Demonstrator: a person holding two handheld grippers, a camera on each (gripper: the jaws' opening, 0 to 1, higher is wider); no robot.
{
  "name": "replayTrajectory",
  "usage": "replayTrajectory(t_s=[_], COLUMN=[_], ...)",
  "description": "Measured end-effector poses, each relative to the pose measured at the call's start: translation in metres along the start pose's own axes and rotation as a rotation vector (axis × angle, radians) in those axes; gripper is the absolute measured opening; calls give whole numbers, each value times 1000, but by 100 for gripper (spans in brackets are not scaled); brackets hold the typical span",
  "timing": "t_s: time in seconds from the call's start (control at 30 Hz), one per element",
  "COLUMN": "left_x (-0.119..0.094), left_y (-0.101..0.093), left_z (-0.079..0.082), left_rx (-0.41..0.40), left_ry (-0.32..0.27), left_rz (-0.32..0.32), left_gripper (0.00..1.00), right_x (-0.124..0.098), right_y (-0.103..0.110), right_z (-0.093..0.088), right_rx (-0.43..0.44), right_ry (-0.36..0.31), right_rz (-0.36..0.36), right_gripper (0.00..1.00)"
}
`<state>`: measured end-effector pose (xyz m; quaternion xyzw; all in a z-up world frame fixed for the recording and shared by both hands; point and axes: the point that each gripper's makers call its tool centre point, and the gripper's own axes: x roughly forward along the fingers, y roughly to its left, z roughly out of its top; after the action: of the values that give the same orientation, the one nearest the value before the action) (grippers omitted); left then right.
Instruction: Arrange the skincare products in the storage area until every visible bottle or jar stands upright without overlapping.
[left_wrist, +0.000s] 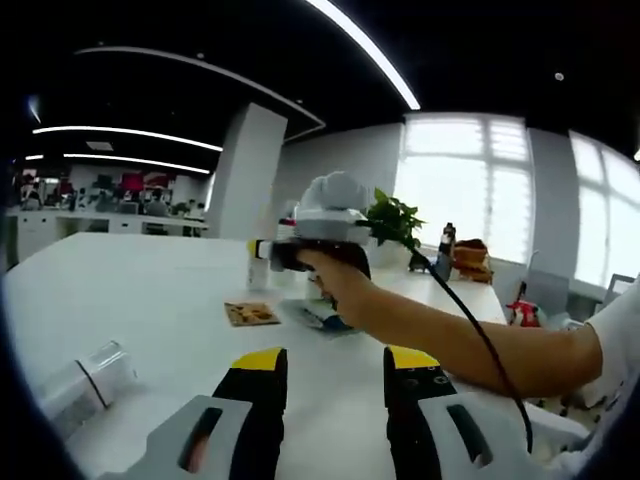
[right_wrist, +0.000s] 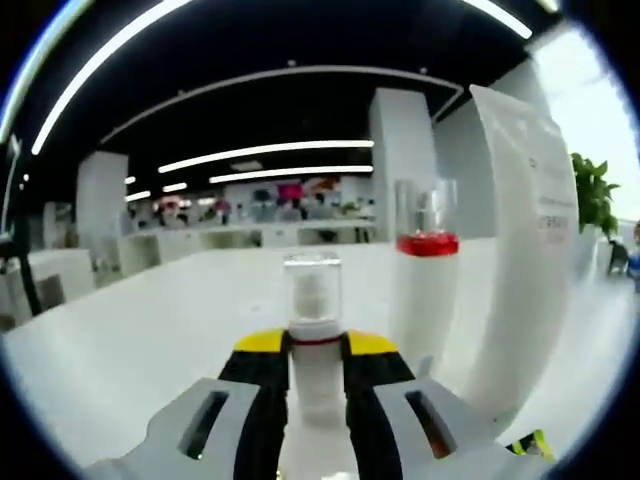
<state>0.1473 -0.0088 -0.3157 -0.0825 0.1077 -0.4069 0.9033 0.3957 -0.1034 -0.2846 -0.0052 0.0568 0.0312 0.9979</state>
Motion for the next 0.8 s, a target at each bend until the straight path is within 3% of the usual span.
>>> replayTrajectory(t_s=[0.43,0.53,0.7,0.8], left_x=[-2,-2,-2,-2], left_y=[0,1,2,2], left_z=[-1,-1,0,0], left_rx=[1,2,3,3], left_ry=[1,2,-2,-2], left_rz=[3,4,10,8], left_gripper=[39,39,39,39], right_x=[9,9,2,-3], right_y=[-3,-1,0,-3], right_z=[-1,-7,-18,-26], right_rx=[-74,-58,-33,41], right_ry=[-15,13,67,98], right_rz=[0,18,37,45], right_gripper=[20,28,24,22])
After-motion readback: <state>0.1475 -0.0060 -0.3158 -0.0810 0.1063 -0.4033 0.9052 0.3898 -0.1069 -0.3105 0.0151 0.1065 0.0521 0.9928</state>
